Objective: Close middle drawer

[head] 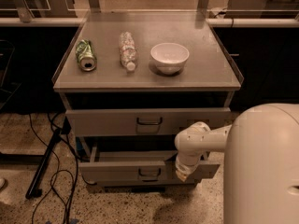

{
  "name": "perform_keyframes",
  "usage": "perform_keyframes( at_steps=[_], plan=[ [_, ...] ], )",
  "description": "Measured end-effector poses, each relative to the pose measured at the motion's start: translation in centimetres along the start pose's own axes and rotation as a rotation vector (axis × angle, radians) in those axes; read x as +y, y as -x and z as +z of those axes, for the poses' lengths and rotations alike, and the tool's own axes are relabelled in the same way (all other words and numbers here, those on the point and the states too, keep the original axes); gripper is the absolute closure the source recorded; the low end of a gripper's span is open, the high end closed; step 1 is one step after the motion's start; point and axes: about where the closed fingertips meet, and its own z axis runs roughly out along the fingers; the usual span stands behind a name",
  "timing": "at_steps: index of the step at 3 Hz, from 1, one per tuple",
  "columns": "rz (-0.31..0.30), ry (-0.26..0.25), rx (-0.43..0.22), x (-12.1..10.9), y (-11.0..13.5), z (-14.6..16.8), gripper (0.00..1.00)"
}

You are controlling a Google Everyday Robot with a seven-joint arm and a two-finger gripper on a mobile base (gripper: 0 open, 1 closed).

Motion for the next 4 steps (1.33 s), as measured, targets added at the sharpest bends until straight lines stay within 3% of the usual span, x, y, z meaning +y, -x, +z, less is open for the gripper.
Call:
perform_keyframes(
  at_steps=[2,3,4],
  plan=[
    [0.000,0.000,0.000,0.00,0.00,0.00,0.35],
    [0.000,0.000,0.000,0.00,0.00,0.01,0.04],
    [0.000,0.000,0.000,0.01,-0.01,0.01,0.00]
  ],
)
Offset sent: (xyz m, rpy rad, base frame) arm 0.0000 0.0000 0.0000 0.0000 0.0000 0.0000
